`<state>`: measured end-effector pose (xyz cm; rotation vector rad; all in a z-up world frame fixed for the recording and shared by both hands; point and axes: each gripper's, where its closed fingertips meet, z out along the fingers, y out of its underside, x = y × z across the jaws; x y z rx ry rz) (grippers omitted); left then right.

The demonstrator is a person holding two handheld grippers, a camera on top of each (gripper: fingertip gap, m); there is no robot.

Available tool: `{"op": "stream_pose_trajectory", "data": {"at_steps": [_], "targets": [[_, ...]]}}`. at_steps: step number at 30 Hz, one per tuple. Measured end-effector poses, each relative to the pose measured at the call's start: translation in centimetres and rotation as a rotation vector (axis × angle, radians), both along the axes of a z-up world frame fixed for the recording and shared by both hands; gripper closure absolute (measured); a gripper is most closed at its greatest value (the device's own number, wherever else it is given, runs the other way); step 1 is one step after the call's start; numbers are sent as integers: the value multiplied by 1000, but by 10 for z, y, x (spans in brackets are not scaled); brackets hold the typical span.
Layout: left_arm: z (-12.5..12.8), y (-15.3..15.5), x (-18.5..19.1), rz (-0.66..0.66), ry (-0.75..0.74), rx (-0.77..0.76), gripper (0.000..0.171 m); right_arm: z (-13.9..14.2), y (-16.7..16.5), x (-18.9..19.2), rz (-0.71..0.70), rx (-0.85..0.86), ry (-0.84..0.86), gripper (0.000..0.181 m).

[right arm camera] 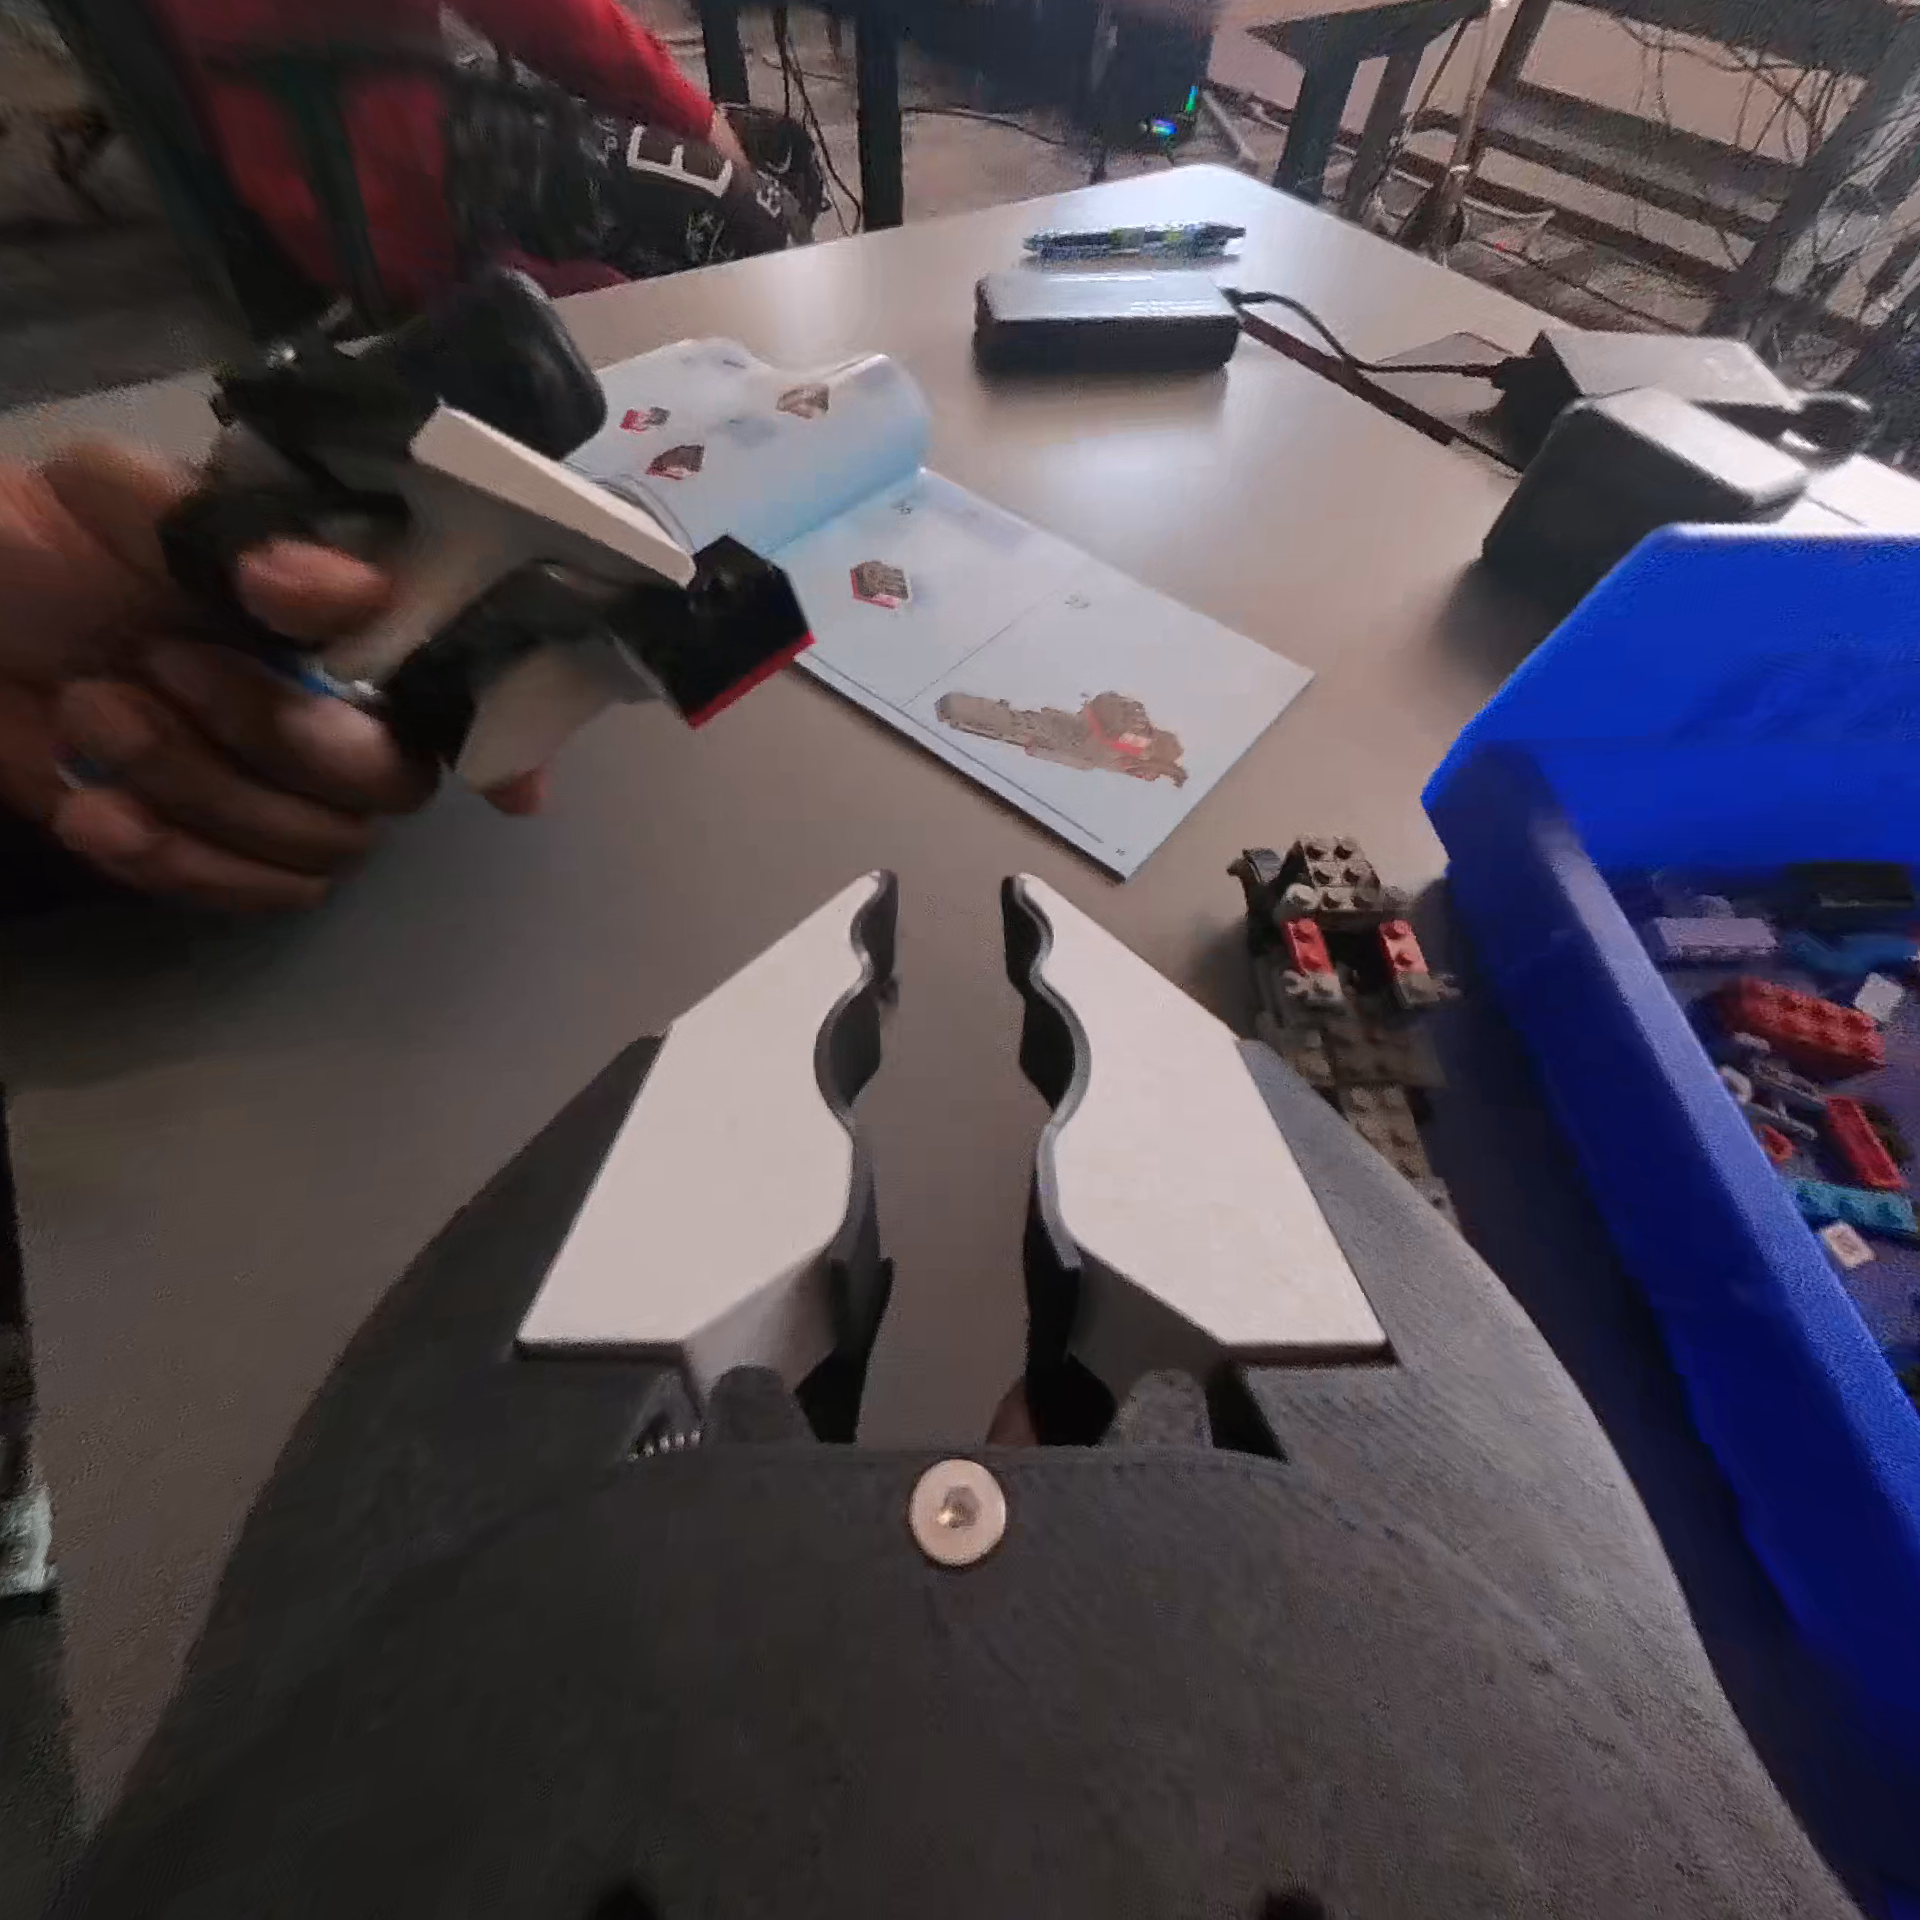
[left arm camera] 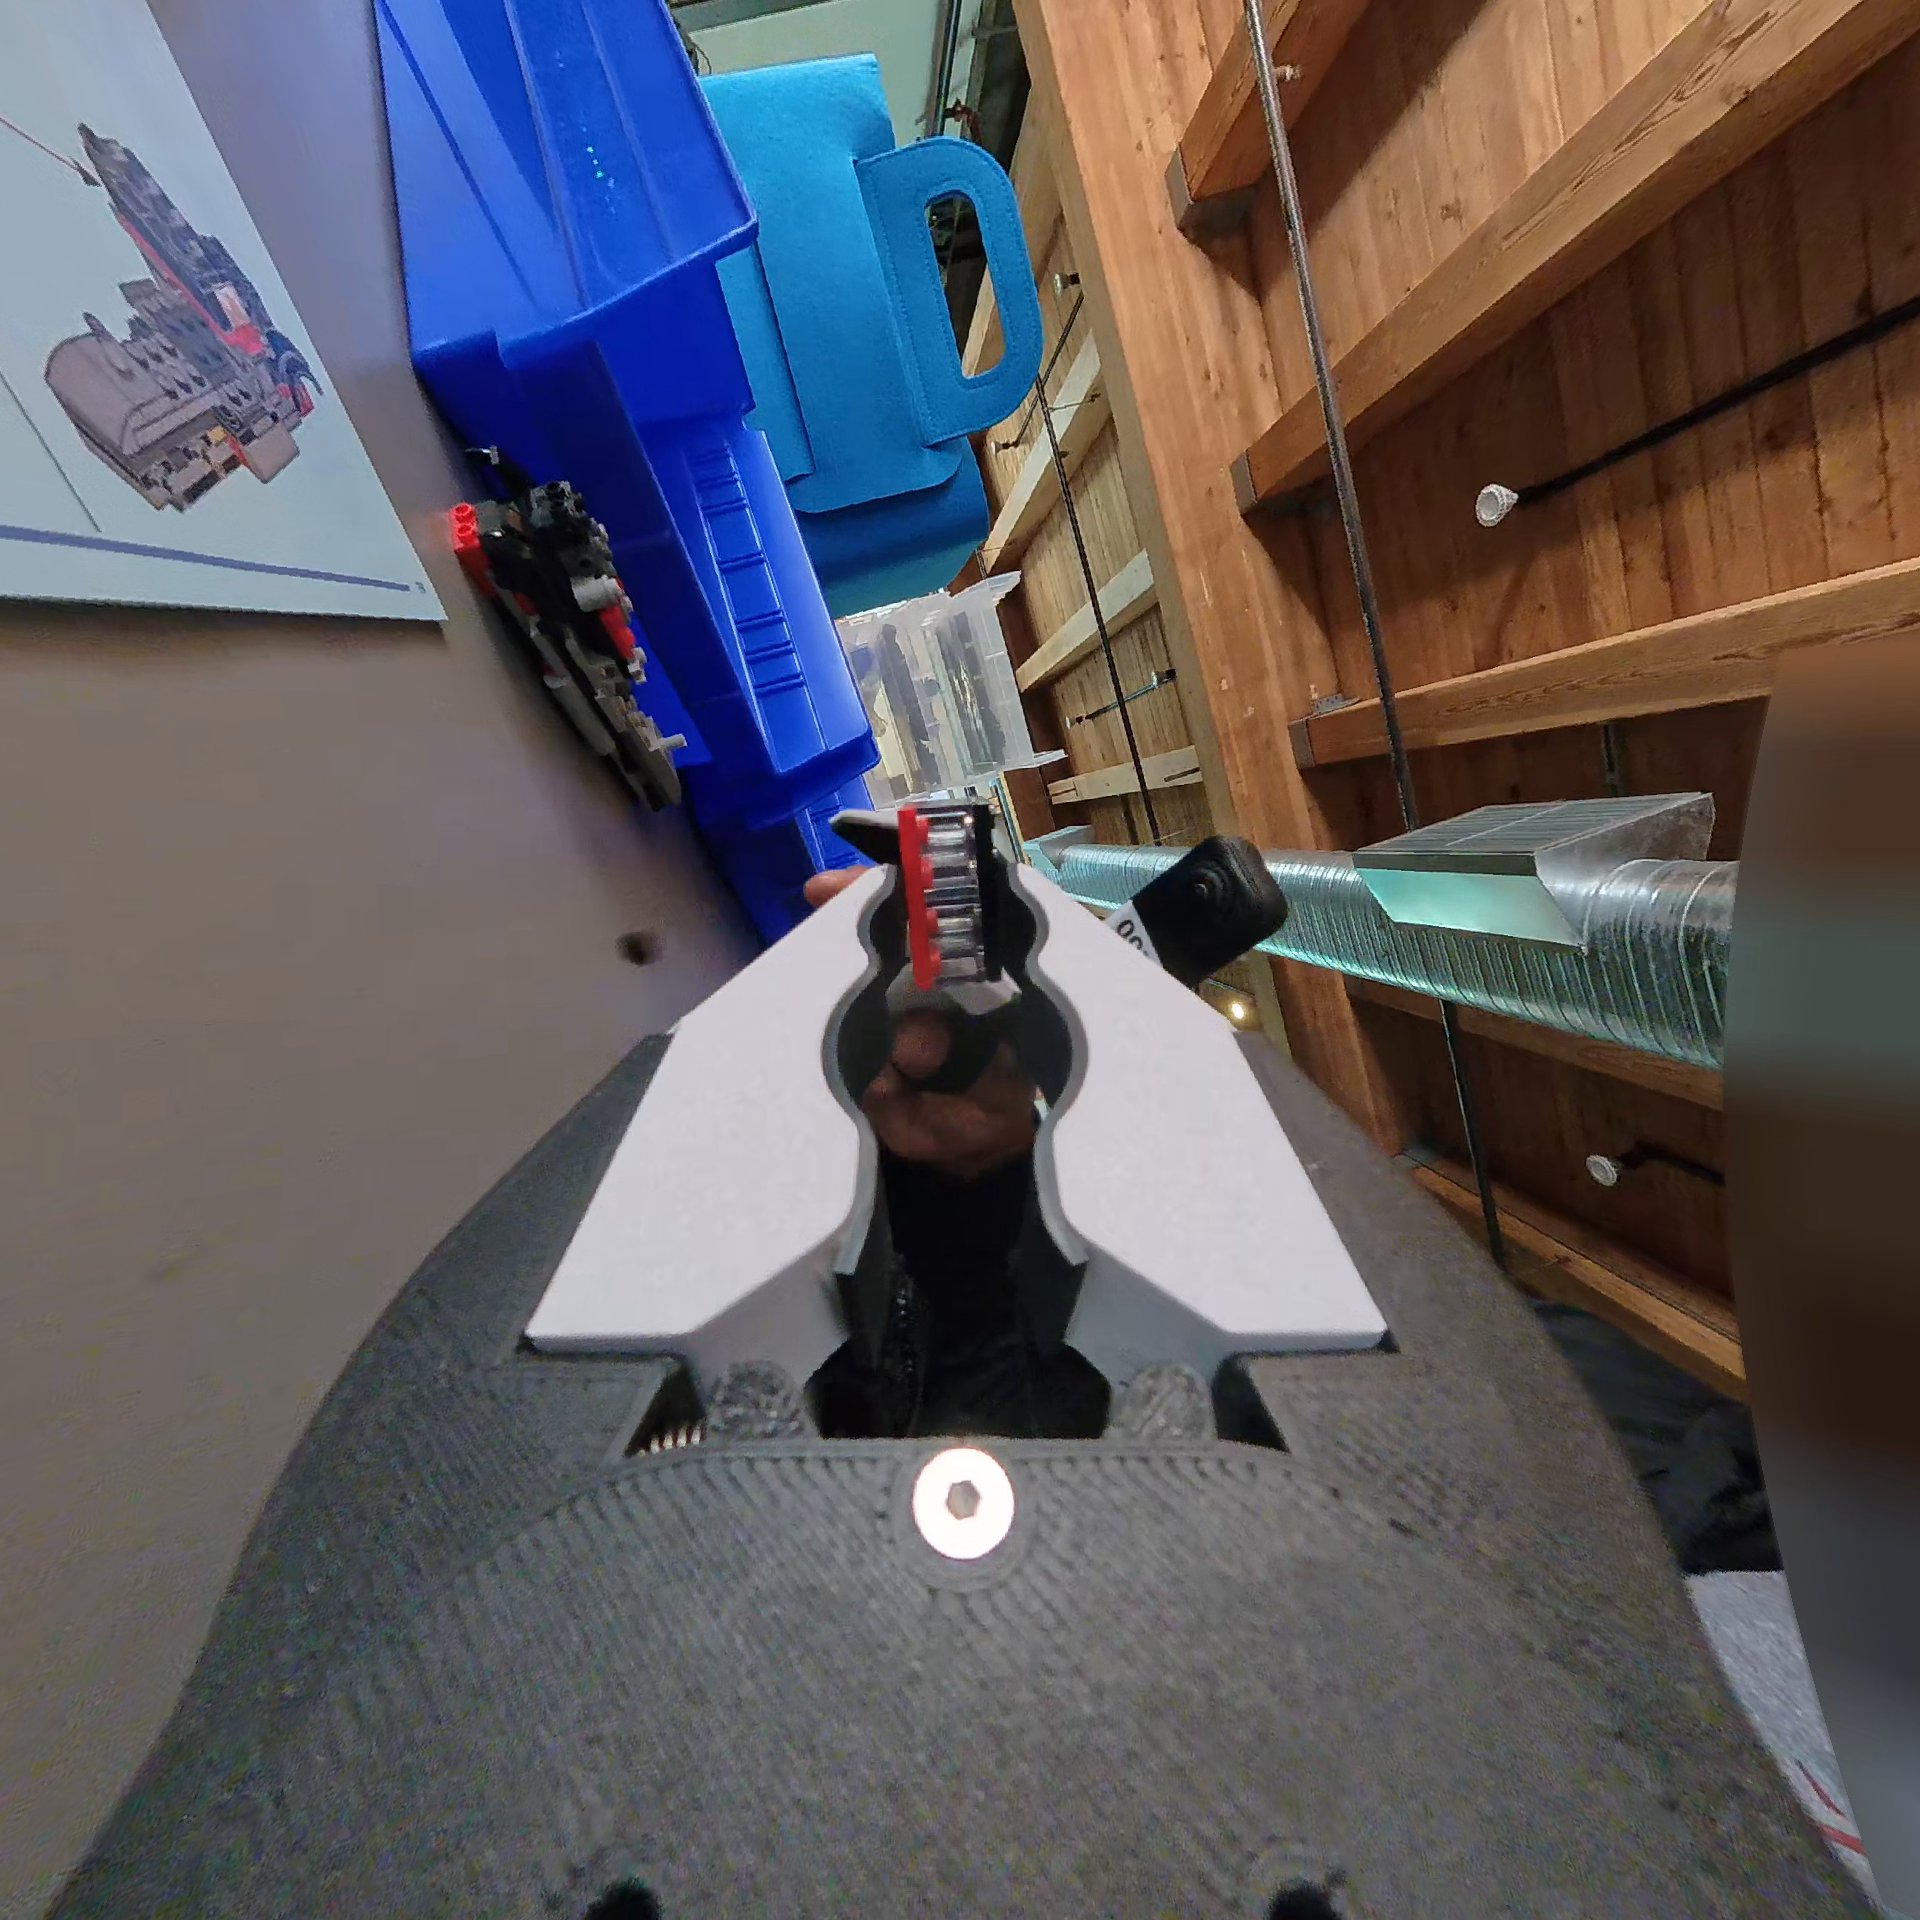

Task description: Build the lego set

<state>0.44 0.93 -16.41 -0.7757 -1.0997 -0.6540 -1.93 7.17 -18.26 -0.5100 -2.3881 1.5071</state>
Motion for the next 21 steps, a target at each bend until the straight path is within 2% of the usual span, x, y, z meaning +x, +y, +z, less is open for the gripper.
{"op": "stream_pose_trajectory", "data": {"at_steps": [4, 7, 13, 21], "targets": [[-1, -1, -1, 7, -4, -6, 154, -10, 14, -3, -34, 28, -37, 161], [-2, -2, -2, 21, -8, -11, 154, -19, 13, 3, -23, 48, -70, 162], [-3, -9, -4, 45, -12, -21, 154, -30, -9, 22, 70, 94, -94, 162], [-2, -49, -9, 138, -2, -75, 154, -39, -55, 41, 187, 131, -107, 162]]}}
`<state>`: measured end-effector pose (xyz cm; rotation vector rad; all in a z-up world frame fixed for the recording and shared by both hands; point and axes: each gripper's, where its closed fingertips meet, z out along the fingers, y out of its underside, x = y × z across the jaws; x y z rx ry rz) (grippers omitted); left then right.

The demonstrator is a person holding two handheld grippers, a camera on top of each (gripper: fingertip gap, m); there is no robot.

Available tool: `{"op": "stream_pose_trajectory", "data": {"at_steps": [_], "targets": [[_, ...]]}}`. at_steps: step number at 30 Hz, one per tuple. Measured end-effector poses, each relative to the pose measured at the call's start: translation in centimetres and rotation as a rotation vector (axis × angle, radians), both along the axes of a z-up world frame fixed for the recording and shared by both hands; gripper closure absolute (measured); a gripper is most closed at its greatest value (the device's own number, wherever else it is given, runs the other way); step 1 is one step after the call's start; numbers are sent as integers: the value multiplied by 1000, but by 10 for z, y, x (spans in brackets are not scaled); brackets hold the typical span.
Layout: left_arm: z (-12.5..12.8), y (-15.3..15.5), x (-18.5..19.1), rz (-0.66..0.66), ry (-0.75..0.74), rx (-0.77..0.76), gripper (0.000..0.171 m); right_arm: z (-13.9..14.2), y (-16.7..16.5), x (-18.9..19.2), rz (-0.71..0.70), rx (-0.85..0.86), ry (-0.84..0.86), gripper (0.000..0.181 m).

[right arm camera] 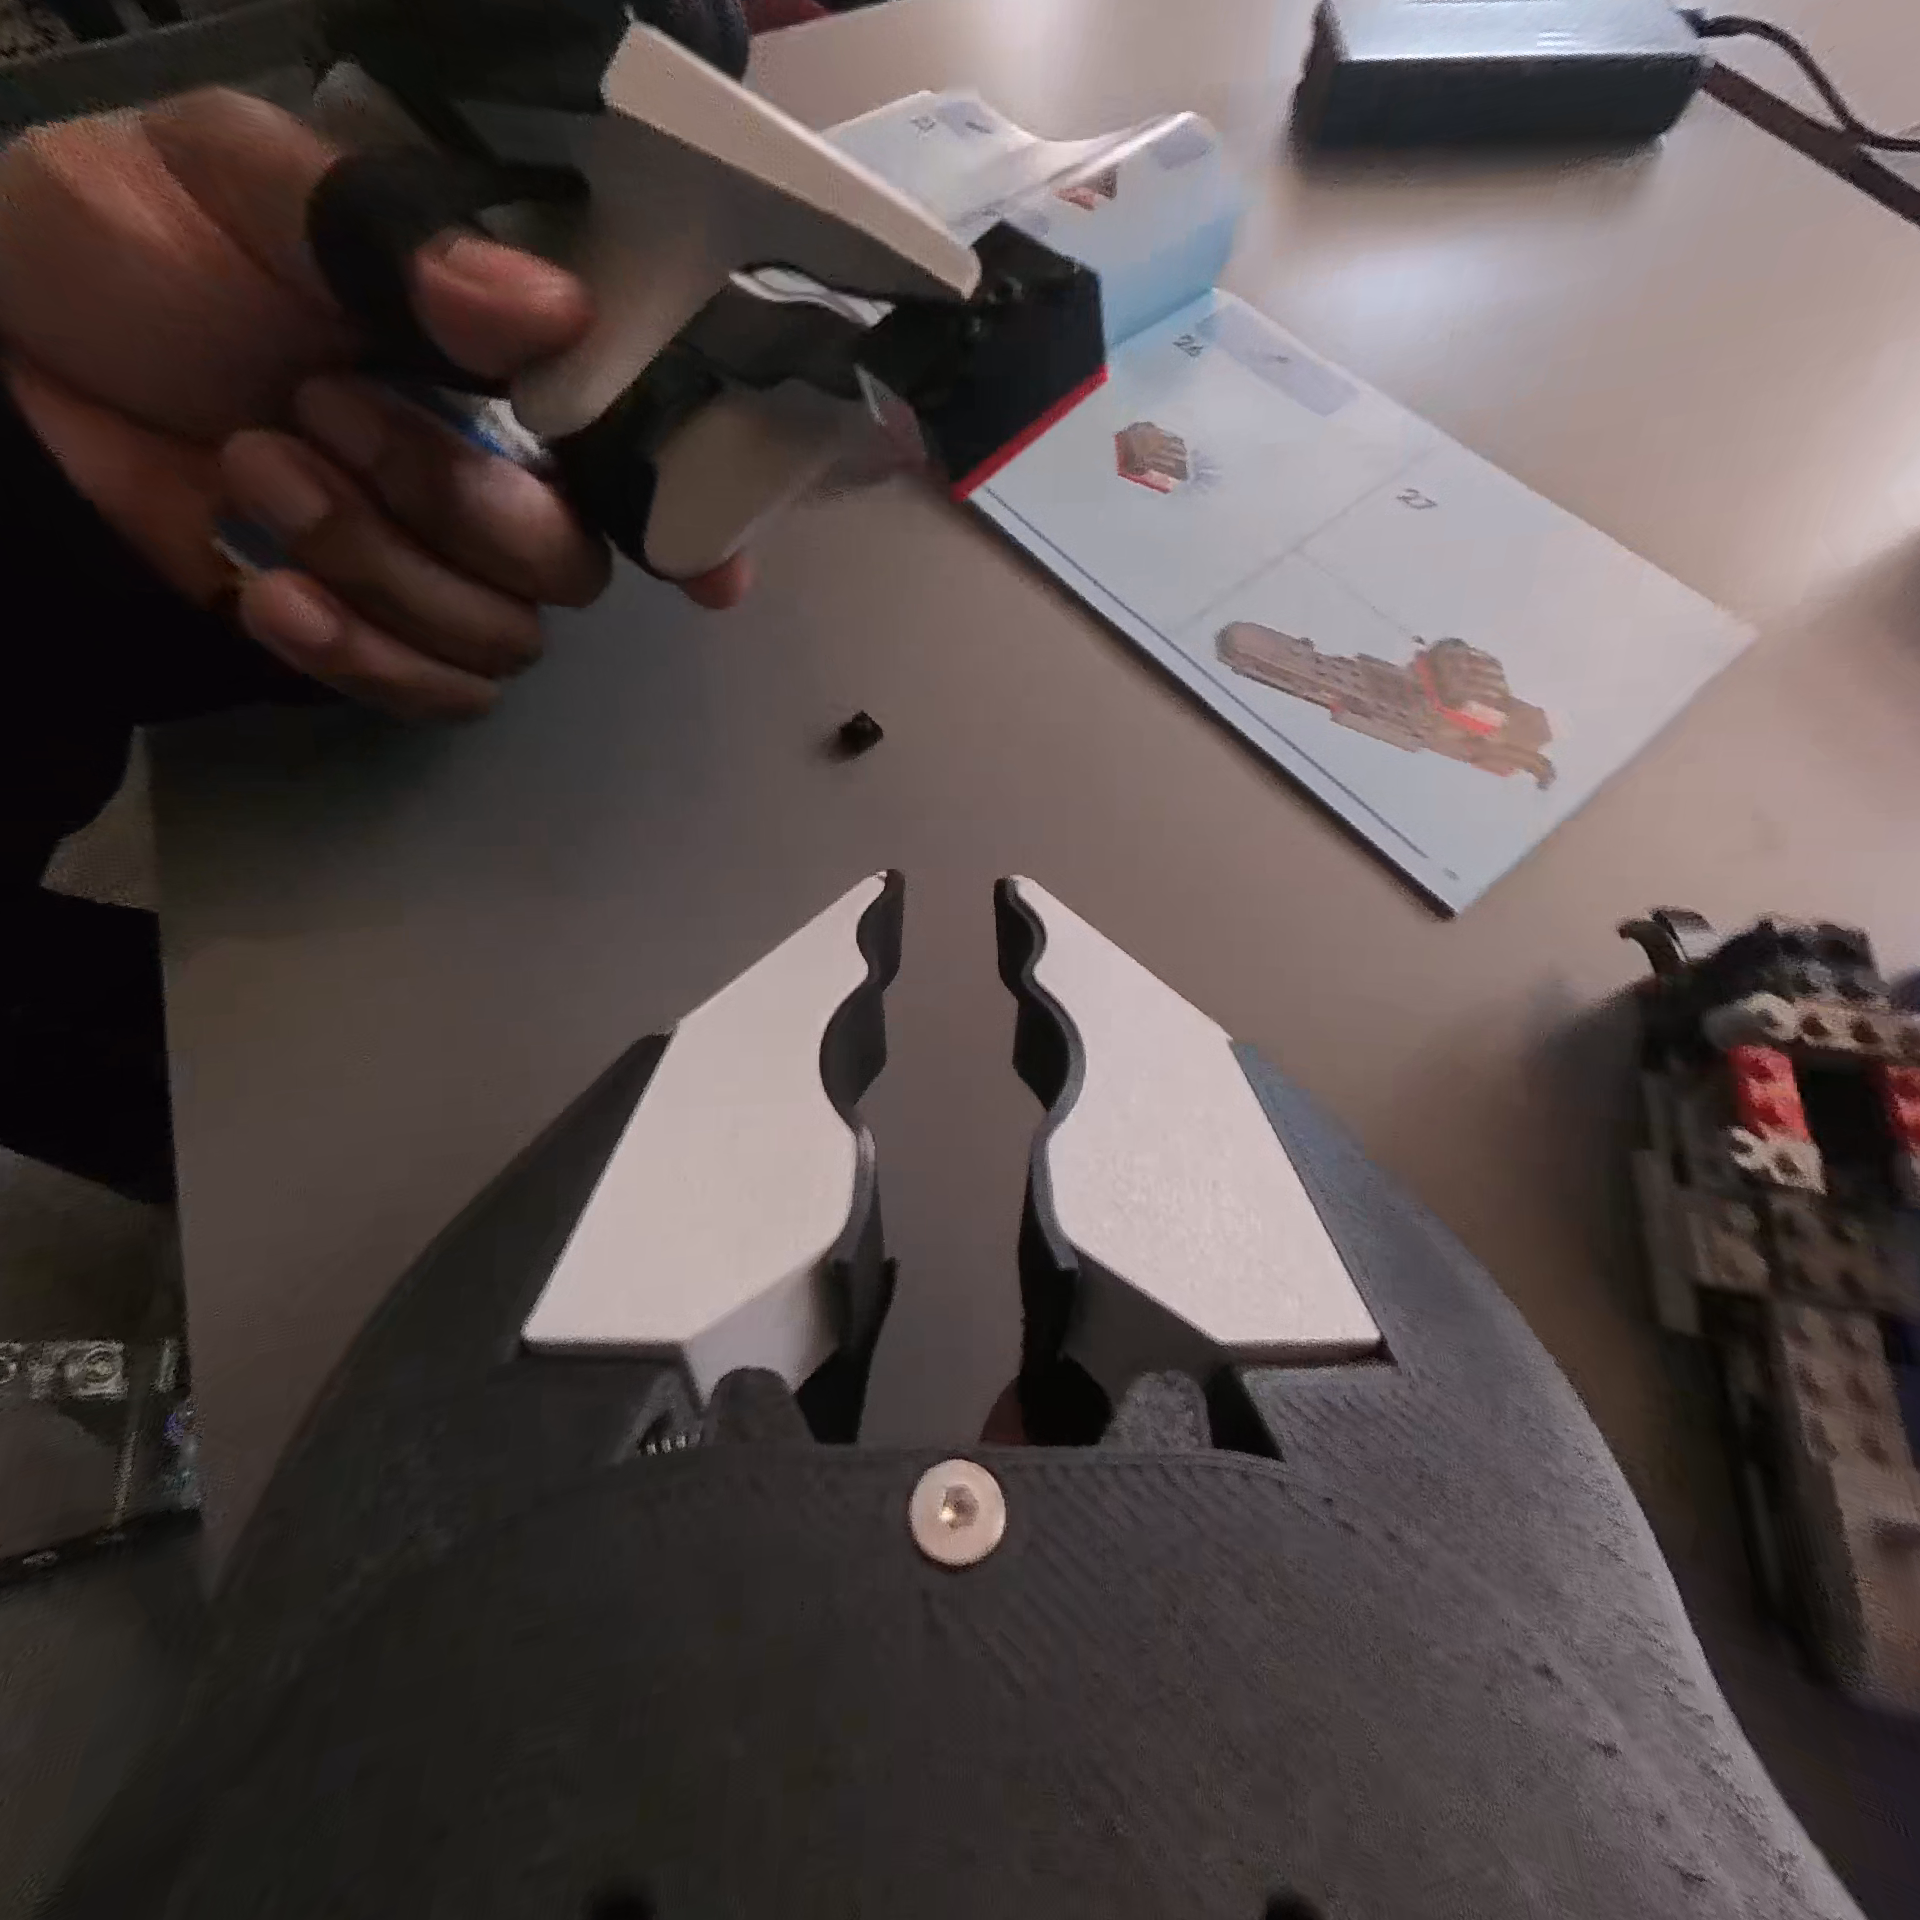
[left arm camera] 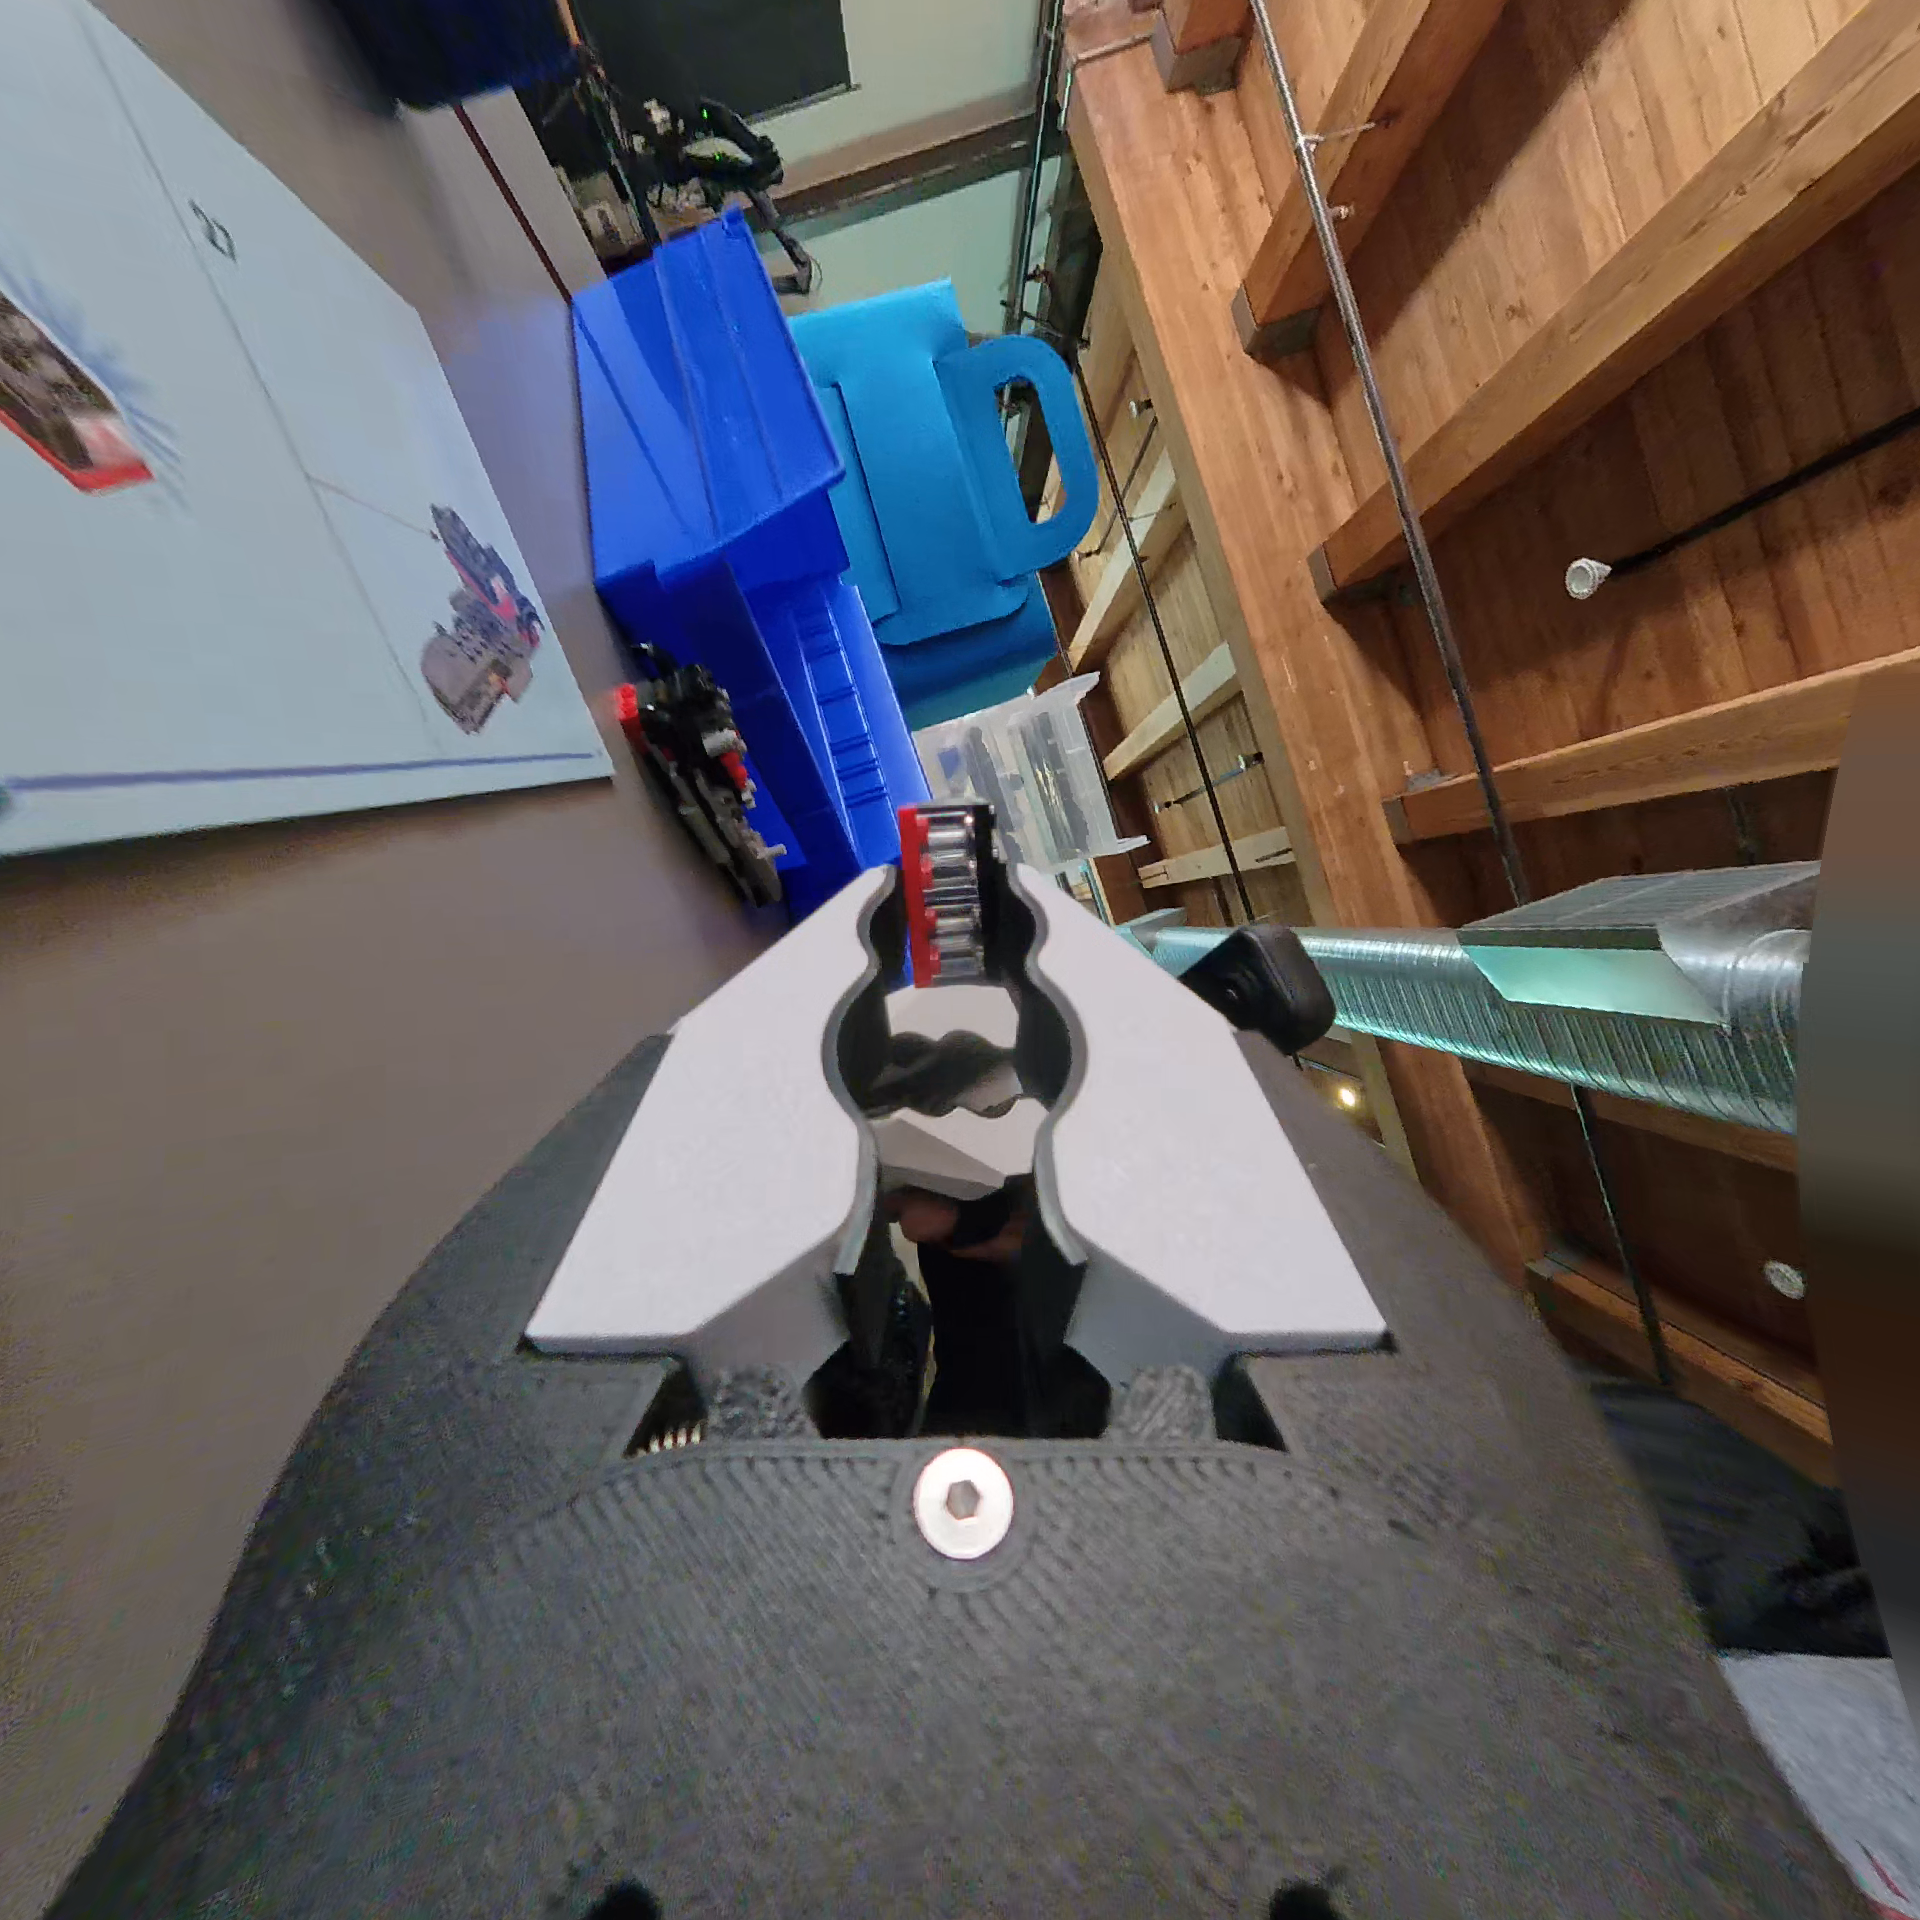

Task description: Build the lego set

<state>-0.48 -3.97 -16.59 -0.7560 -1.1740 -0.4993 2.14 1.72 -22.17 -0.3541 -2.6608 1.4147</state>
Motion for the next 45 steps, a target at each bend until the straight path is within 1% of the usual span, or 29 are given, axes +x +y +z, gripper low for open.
{"op": "stream_pose_trajectory", "data": {"at_steps": [5, 8, 12, 19, 23, 28, 30, 32, 37, 39, 42, 45], "targets": [[-1, -18, -2, 43, -3, -15, 155, -8, -30, 4, 50, 30, 0, 162], [-3, -20, -3, 46, -14, -2, 155, -16, -44, 5, 86, 72, 12, 162], [-4, -21, -3, 45, -22, 9, 155, -23, -56, 6, 124, 120, 21, 161], [-4, -20, -3, 42, -35, 37, 154, -31, -63, 7, 175, 174, 14, 161], [-4, -18, -3, 39, -37, 39, 154, -32, -65, 7, 183, 174, 10, 169], [-5, -14, -3, 35, -44, 38, 154, -31, -56, 6, 177, 178, 31, 169], [-6, -10, -3, 30, -50, 41, 154, -26, -46, 3, 162, 164, 49, 169], [-6, -4, -2, 20, -61, 63, 154, -10, -34, -1, 141, 120, 62, 169], [-3, 20, -1, -4, -120, 176, 154, 50, -10, -9, 97, -11, 101, 170], [-2, 30, 1, -17, -141, 209, 154, 68, -4, -11, 94, -32, 120, 170], [-2, 43, 3, -35, -164, 238, 154, 76, 0, -11, 103, -16, 150, 170], [-5, 51, 4, -48, -184, 258, 154, 74, 0, -10, 117, 1, 161, 169]]}}
